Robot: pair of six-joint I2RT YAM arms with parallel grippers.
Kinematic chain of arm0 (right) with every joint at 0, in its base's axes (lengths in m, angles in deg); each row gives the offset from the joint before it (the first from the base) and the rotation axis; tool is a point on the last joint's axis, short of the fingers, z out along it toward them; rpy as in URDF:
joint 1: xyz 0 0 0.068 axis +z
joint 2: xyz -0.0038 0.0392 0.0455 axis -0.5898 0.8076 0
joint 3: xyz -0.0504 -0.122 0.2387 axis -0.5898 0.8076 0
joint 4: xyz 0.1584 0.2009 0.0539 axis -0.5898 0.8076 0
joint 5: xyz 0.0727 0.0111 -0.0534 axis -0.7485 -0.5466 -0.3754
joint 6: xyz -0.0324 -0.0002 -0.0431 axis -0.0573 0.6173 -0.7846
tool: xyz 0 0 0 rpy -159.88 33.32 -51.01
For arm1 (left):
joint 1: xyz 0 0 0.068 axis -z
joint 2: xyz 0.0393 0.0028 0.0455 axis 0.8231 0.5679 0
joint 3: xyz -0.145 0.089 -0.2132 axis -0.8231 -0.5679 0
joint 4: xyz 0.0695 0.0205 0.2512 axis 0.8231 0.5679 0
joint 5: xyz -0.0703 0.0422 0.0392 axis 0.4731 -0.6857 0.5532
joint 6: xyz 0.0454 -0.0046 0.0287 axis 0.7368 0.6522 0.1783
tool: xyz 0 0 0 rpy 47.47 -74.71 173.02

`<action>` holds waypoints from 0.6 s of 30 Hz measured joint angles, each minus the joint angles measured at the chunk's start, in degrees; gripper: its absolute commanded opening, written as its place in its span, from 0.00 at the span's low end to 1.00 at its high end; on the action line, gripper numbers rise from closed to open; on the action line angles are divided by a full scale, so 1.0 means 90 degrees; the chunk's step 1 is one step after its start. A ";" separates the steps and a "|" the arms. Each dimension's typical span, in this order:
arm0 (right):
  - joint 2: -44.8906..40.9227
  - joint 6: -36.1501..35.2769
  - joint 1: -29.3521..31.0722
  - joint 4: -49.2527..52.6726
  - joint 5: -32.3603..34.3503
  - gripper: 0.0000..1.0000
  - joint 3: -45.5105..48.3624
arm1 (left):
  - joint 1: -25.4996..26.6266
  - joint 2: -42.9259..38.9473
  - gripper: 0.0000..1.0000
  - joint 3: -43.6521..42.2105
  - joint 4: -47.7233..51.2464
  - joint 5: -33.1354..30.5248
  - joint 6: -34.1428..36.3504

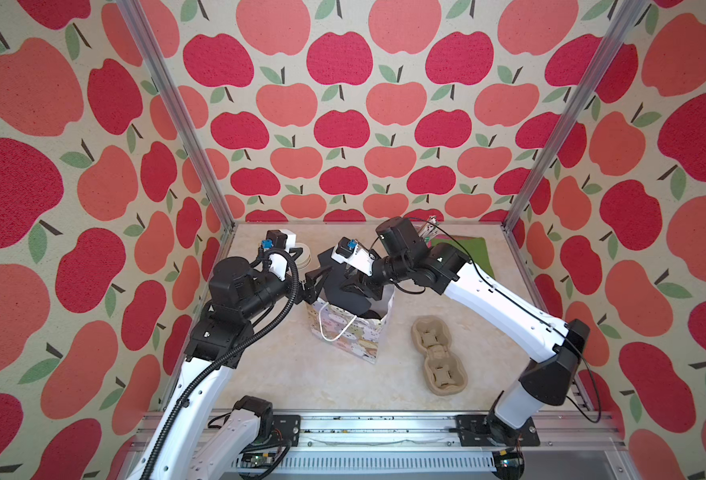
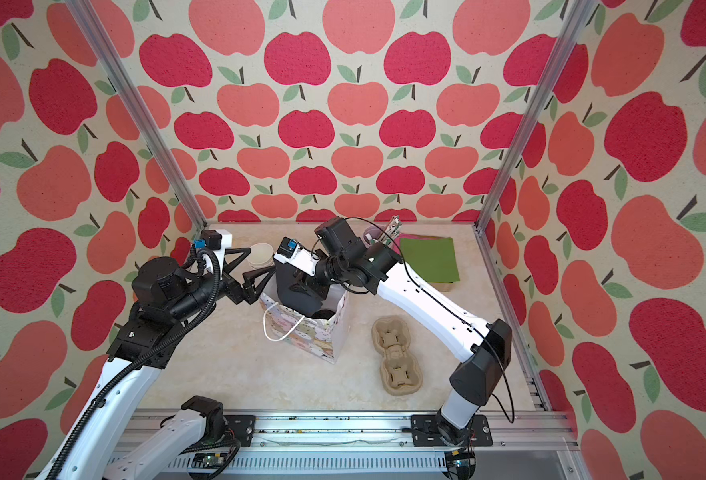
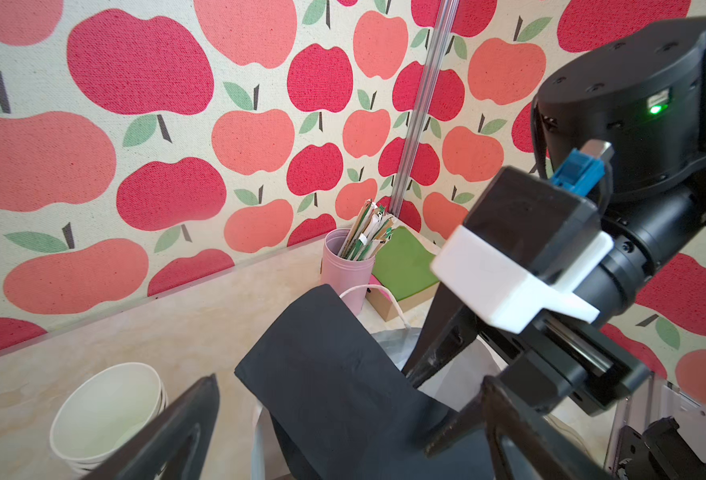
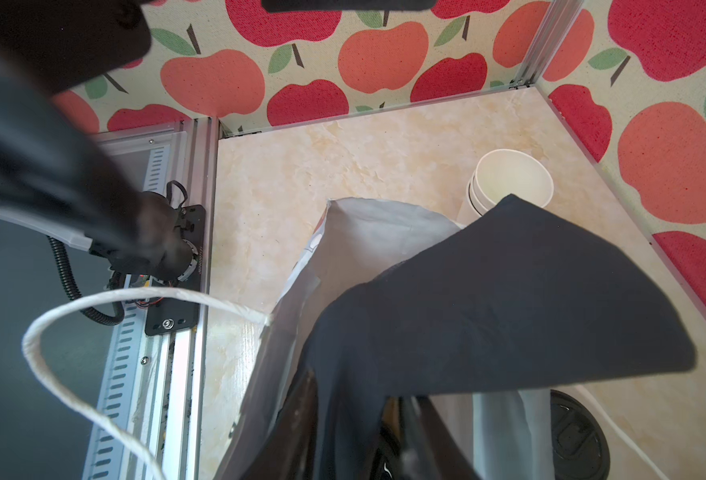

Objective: Pack the takeout coffee
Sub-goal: 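Lower the black napkins into the bag beside the cup with the right gripper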

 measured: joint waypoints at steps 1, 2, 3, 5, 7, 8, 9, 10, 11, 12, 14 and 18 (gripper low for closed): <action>0.0000 0.0005 0.0000 0.0000 0.0000 0.60 0.0000 | 0.0000 0.0000 0.99 -0.0005 0.0002 -0.0019 0.0000; 0.0000 0.0007 0.0000 0.0005 0.0002 0.66 0.0000 | 0.0000 0.0000 0.99 -0.0007 0.0000 -0.0041 0.0000; 0.0000 0.0010 0.0000 0.0005 0.0005 0.71 0.0000 | 0.0000 0.0000 0.99 -0.0007 0.0000 -0.0044 0.0000; -0.0005 0.0007 0.0000 0.0010 0.0044 0.77 0.0000 | 0.0000 0.0000 0.99 -0.0010 0.0000 -0.0056 0.0000; -0.0012 0.0022 0.0000 0.0039 0.0095 0.83 -0.0002 | 0.0000 0.0000 0.99 -0.0012 0.0000 -0.0070 -0.0002; -0.0012 0.0032 0.0000 0.0058 0.0124 0.87 -0.0010 | 0.0000 0.0000 0.99 -0.0017 -0.0002 -0.0078 0.0000; -0.0012 0.0063 0.0000 0.0087 0.0148 0.88 -0.0022 | 0.0000 0.0000 0.99 -0.0024 -0.0010 -0.0087 0.0000; -0.0012 0.0097 0.0000 0.0131 0.0189 0.91 -0.0044 | 0.0000 0.0000 0.99 -0.0039 -0.0012 -0.0090 0.0000; -0.0012 0.0148 0.0000 0.0214 0.0240 0.92 -0.0102 | 0.0000 0.0000 0.99 -0.0053 -0.0012 -0.0092 0.0000; -0.0007 0.0221 0.0000 0.0287 0.0284 0.92 -0.0170 | 0.0000 0.0000 0.99 -0.0063 -0.0015 -0.0092 0.0000; 0.0053 0.0398 0.0000 0.0571 0.0379 0.92 -0.0503 | 0.0000 -0.0002 0.99 -0.0083 -0.0012 -0.0095 0.0000; 0.0364 0.0937 -0.0010 0.1107 0.0527 0.92 -0.1486 | 0.0000 -0.0002 0.99 -0.0095 -0.0015 -0.0114 0.0000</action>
